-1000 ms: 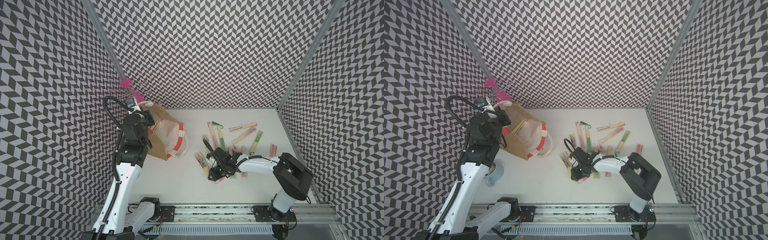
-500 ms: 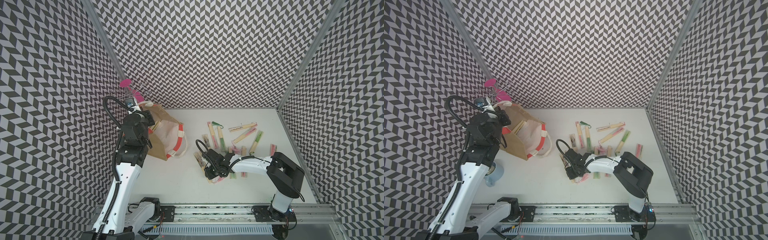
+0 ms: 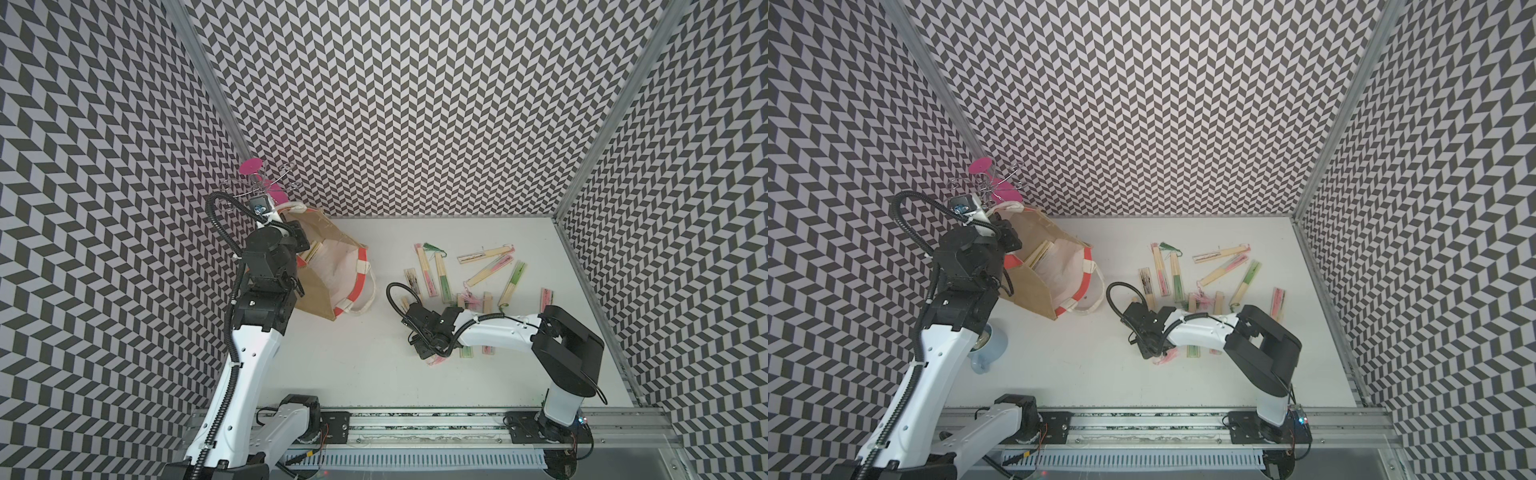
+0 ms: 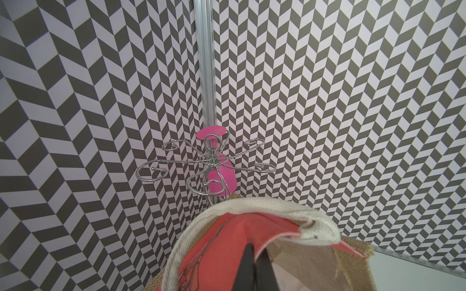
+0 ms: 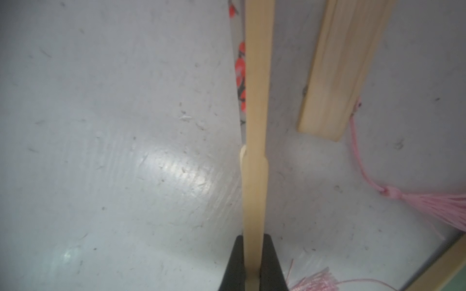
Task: Take out the folding fans from the tote bags
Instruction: Adjust the folding fan at the center of the board.
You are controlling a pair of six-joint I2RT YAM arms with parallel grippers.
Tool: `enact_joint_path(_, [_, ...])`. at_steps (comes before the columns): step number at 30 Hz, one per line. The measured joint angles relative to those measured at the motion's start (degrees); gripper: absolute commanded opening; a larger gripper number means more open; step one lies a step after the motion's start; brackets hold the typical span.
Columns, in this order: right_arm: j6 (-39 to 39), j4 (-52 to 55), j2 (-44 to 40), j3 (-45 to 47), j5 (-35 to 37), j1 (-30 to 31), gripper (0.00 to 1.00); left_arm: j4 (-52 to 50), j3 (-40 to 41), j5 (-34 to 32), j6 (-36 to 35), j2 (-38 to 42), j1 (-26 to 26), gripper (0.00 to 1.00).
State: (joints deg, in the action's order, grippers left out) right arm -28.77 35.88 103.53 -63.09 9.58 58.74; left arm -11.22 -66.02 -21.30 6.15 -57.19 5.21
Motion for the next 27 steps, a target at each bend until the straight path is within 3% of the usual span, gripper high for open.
enact_joint_path(10, [0.17, 1.22, 2.51, -2.56, 5.22, 1.46, 0.28, 0.00, 0.00, 0.04, 0.37, 0.00, 0.00, 0.00])
enact_joint_path(27, [3.56, -3.08, 7.63, -9.07, 0.96, -3.48, 0.38, -0.02, 0.00, 0.02, 0.37, 0.00, 0.00, 0.00])
